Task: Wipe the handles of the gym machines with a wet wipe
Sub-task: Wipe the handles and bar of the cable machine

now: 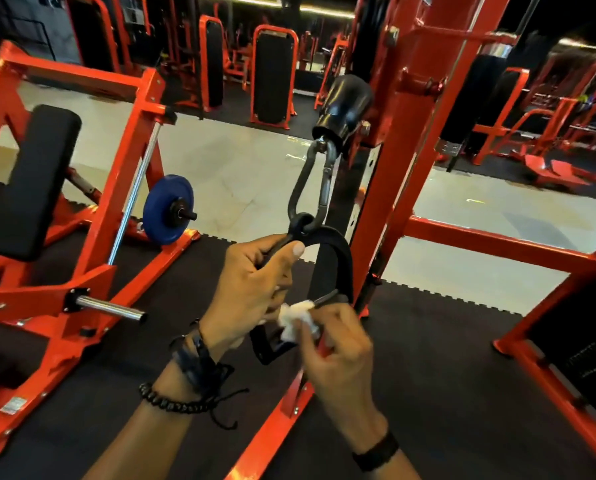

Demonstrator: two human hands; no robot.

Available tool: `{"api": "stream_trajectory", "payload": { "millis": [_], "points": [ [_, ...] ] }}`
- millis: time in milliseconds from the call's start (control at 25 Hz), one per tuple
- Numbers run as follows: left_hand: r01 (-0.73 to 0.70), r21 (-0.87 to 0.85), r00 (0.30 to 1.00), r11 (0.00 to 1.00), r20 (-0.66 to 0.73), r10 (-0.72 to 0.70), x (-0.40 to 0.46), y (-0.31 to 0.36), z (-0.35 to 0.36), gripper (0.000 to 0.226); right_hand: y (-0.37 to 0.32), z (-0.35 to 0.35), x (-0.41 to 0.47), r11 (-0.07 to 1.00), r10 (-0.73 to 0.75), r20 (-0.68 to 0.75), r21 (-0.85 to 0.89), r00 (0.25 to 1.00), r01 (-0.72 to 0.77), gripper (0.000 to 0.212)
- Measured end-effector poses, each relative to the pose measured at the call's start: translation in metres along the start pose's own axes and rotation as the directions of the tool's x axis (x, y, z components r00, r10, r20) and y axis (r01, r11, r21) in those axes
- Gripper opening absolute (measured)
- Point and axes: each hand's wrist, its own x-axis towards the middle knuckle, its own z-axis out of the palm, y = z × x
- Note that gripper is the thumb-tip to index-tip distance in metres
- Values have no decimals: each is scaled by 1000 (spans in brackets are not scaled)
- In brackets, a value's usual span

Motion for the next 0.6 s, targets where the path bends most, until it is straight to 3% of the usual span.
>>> {"api": "stream_trajectory", "payload": {
  "millis": [120,200,360,440,600],
  "points": [
    [-8,38,1000,999,9,8,-3,1,5,38,35,-19,24,982,151,-158,-87,976,-166,7],
    [-5,46,1000,999,2,5,-4,2,7,38,27,-18,22,984,175,-175,-6,969,-179,11],
    [12,58,1000,998,-4,-12,-4,5,5,38,-26,6,-23,973,48,59,224,997,-60,17],
    [17,56,1000,998,-14,-16,-4,4,3,39,-21,6,-23,973,48,77,223,996,-64,12],
    [22,16,1000,1000,-16,-22,-5,1,9,40,26,-17,19,987,158,-152,58,976,-151,10]
  ]
}}
